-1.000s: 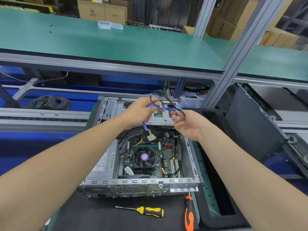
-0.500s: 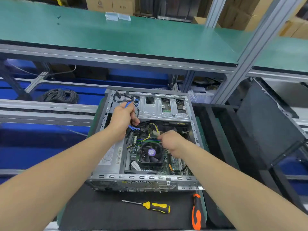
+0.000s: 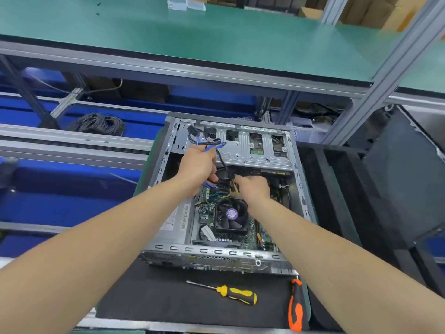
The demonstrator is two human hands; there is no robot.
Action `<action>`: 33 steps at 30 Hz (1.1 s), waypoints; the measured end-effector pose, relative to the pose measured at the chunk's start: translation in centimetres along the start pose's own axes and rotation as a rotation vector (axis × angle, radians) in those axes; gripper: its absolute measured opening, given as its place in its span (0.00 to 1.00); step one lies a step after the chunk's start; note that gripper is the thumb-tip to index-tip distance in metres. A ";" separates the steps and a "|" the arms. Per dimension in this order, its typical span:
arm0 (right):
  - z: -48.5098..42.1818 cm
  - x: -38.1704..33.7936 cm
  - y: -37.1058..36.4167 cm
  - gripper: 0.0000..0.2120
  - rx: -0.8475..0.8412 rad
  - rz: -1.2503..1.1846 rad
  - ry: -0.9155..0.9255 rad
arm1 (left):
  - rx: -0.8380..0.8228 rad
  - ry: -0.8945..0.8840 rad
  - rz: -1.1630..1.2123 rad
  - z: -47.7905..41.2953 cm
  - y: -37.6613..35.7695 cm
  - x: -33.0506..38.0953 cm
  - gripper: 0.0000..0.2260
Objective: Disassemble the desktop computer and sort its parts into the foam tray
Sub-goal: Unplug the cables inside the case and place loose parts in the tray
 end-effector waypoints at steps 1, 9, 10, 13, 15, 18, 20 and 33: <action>0.0 0.0 -0.1 0.14 -0.017 -0.044 -0.031 | 0.000 -0.006 -0.009 0.0 -0.1 0.0 0.13; -0.3 0.0 0.0 0.10 -0.266 -0.190 -0.225 | -0.018 -0.019 -0.049 0.0 -0.2 -0.3 0.13; -0.5 0.0 0.0 0.08 -0.241 -0.200 -0.213 | -0.021 -0.018 -0.044 0.0 -0.2 -0.3 0.13; -0.8 0.3 -0.3 0.04 -0.185 -0.217 -0.181 | -0.027 -0.026 -0.032 0.1 -0.2 -0.3 0.13; -1.1 0.6 -0.3 0.06 -0.166 -0.245 -0.157 | -0.029 -0.030 -0.019 0.3 -0.3 -0.4 0.12; -1.2 0.8 -0.2 0.07 -0.140 -0.282 -0.118 | -0.032 -0.027 0.034 0.5 -0.4 -0.4 0.11; -1.1 0.9 -0.1 0.07 -0.133 -0.293 -0.104 | -0.038 -0.019 0.065 0.6 -0.4 -0.4 0.12; 0.3 2.2 1.3 0.14 -0.020 -0.247 -0.299 | -0.074 -0.100 0.113 1.2 -0.3 -0.1 0.13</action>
Point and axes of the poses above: each hand's wrist, its own z-axis away from the middle knuckle, its own y-axis out of the back of the hand, x = y × z, the point moved 5 cm from there along -z, towards the middle knuckle, and after that the axes turned 8 degrees about x, right-handed, at the moved point
